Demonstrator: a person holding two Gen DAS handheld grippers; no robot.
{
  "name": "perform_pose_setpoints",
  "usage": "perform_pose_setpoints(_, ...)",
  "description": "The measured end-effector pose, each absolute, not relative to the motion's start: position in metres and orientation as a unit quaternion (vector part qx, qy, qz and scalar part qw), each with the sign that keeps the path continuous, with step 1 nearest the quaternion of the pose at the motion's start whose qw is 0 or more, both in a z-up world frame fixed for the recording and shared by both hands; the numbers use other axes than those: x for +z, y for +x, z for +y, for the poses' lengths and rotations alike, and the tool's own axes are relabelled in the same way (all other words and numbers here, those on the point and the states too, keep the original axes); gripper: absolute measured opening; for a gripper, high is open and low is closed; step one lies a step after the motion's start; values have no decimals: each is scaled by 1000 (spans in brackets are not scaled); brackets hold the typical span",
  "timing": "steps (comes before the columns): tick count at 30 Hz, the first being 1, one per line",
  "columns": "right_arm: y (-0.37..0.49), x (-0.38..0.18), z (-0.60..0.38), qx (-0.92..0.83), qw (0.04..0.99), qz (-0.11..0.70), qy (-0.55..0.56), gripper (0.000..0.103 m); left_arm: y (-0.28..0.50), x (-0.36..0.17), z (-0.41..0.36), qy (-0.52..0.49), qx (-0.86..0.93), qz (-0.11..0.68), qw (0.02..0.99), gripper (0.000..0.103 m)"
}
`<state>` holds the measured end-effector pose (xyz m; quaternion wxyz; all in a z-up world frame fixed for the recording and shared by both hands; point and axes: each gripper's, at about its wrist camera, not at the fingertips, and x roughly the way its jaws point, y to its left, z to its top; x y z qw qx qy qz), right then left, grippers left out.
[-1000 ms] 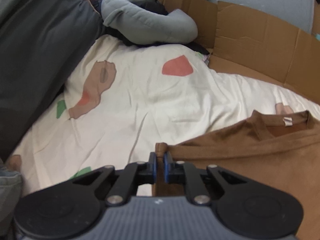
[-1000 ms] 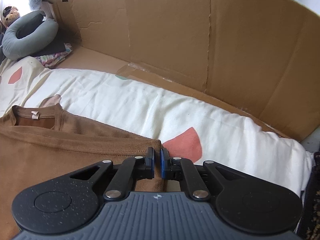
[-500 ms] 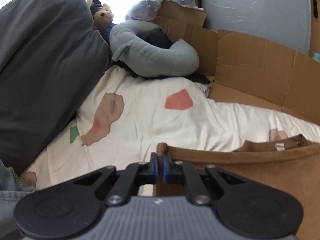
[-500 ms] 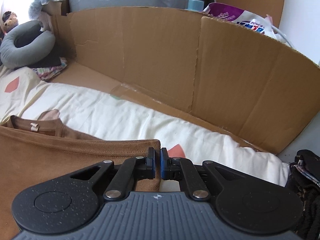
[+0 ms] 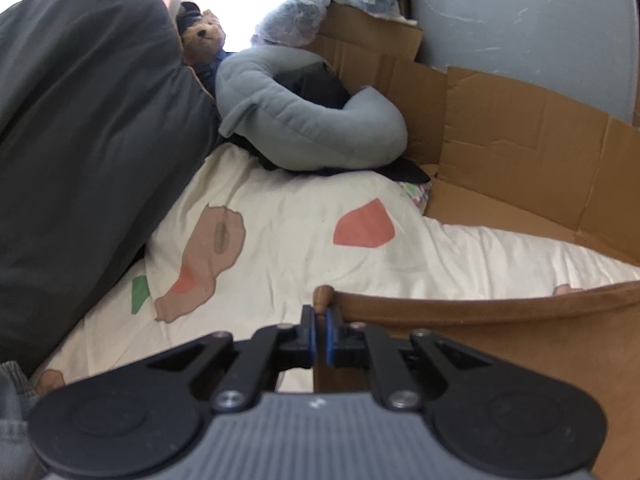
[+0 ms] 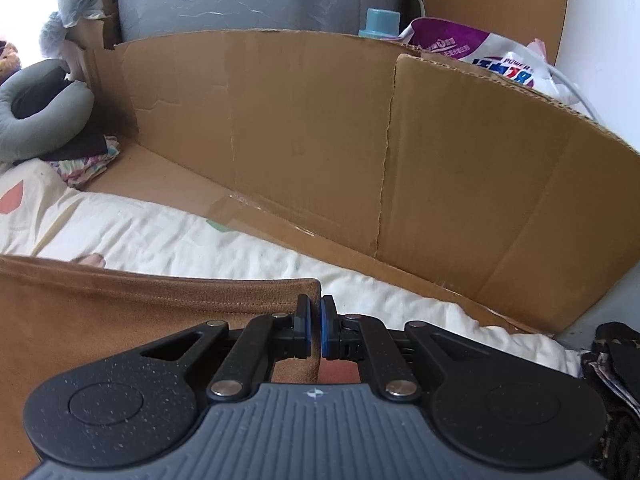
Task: Fold clothes
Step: 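Lift the collar edge with both grippers and fold it over onto the hem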
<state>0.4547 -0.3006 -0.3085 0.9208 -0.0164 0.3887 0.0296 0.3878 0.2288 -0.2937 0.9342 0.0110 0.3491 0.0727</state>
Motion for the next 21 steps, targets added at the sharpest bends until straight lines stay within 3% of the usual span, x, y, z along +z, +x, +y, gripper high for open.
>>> perform_pose_setpoints(16,489,-338,-297,22,900,434,-9,3,423,-334,232,14,81,410,908,5)
perform_pose_setpoints(21,498,-347,-301,19,885,465,11,5,425,-343,231,-1,82,439,895,10)
